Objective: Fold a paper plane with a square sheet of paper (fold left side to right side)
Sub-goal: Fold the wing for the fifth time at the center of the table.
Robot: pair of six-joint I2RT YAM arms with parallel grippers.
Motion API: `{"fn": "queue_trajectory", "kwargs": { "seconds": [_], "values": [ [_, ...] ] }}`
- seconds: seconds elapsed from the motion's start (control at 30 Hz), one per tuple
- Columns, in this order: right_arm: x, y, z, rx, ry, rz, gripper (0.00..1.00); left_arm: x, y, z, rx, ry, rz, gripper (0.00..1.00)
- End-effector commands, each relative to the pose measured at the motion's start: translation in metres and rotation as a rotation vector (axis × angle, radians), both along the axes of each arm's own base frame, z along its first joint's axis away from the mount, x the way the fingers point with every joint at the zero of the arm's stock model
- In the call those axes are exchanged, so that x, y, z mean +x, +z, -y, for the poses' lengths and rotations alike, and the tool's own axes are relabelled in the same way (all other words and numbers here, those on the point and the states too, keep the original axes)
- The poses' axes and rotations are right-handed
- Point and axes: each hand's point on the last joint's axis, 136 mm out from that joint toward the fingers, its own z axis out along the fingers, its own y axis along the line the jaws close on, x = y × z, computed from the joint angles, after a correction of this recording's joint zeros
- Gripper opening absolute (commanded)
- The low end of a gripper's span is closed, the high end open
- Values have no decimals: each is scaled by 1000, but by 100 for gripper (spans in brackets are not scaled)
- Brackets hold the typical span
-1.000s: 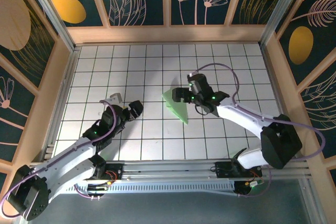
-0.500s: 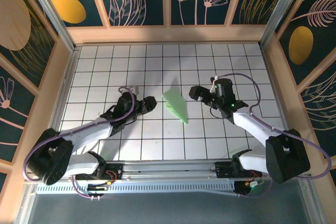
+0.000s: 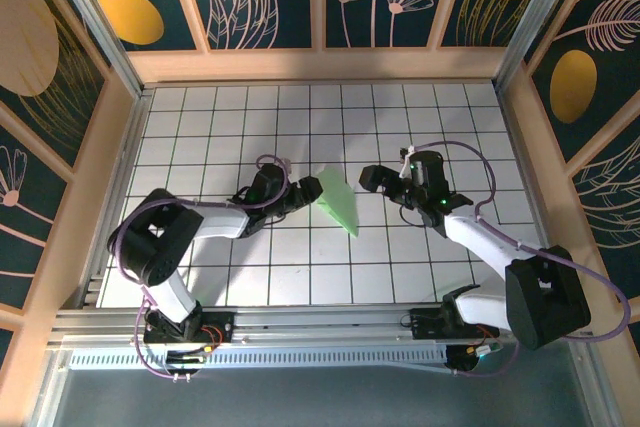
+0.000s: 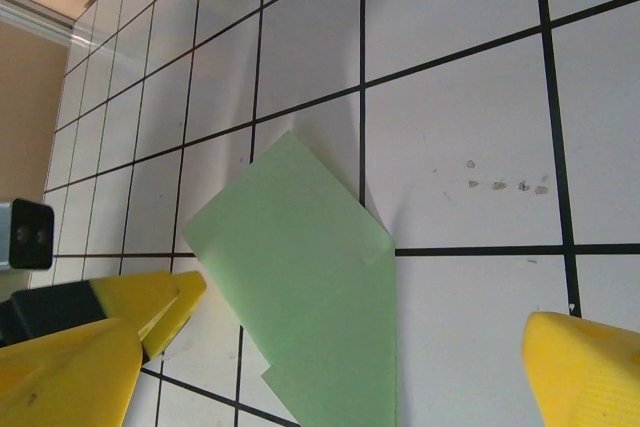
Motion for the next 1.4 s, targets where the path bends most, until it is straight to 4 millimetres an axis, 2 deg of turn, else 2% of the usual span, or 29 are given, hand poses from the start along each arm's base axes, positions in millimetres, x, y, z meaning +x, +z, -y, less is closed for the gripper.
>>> {"fn": "queue_trajectory", "kwargs": {
  "seconds": [0.0,0.13,0.3,0.43,0.57,0.7,0.87,1.07,1.23,1.37],
  "values": [
    [-1,-1,3,-3,0,13,98,14,14,18,-81,-8,33,67],
    [-3,-4,5,-12,5,11,98,21,7,21,-80,6,24,53],
    [-3,-1,9,-12,14,24,98,22,4,19,-69,17,23,28],
    [-4,2,9,-7,61,43,98,17,14,13,-54,7,62,11],
    [-6,5,8,-4,112,70,97,8,31,5,-31,-30,121,0],
    [-10,14,-4,20,218,127,96,-8,44,-4,-4,-123,194,0],
    [-26,22,-29,109,409,199,95,-42,61,-15,3,-295,321,0],
    [-47,6,-61,199,582,221,95,-80,92,-25,-34,-423,510,0],
    [-59,-6,-87,212,671,235,95,-93,98,-38,-12,-419,591,0],
    [-67,-10,-103,235,738,249,93,-101,99,-41,-24,-426,608,0]
  ]
}}
